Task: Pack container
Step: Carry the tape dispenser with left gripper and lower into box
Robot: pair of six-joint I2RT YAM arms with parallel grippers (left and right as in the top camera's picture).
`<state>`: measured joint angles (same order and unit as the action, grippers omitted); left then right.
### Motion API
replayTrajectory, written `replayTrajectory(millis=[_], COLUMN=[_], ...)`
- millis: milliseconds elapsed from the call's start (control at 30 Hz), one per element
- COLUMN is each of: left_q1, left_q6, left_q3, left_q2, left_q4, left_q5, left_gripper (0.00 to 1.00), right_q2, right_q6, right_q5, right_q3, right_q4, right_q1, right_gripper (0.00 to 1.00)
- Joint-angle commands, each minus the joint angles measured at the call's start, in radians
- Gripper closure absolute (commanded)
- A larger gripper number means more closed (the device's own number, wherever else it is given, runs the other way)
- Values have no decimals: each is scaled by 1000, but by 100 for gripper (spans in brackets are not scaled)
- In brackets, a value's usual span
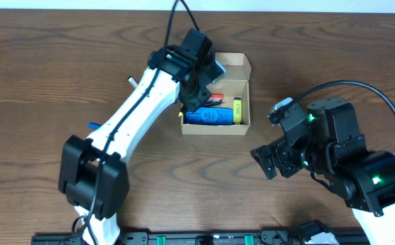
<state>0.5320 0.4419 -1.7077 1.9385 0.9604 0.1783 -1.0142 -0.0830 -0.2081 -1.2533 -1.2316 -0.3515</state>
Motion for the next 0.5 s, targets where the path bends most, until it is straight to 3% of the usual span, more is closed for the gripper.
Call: replayTrajectory(millis=[0,167,467], left_q1=[-1,-1,0], left_q6=[238,353,491], left_q3=[-2,-2,-2], left_q2=[32,50,57], left_q4=[-5,-42,-76], left_q5=[124,217,224], left_gripper=[95,94,95], right_q2=[0,0,0], right_q6=[11,11,11], right_q5=[2,2,2], right_q3=[-3,-3,-3], right_q4=[1,1,1], right_q1=[6,6,6], right_gripper=[1,1,1])
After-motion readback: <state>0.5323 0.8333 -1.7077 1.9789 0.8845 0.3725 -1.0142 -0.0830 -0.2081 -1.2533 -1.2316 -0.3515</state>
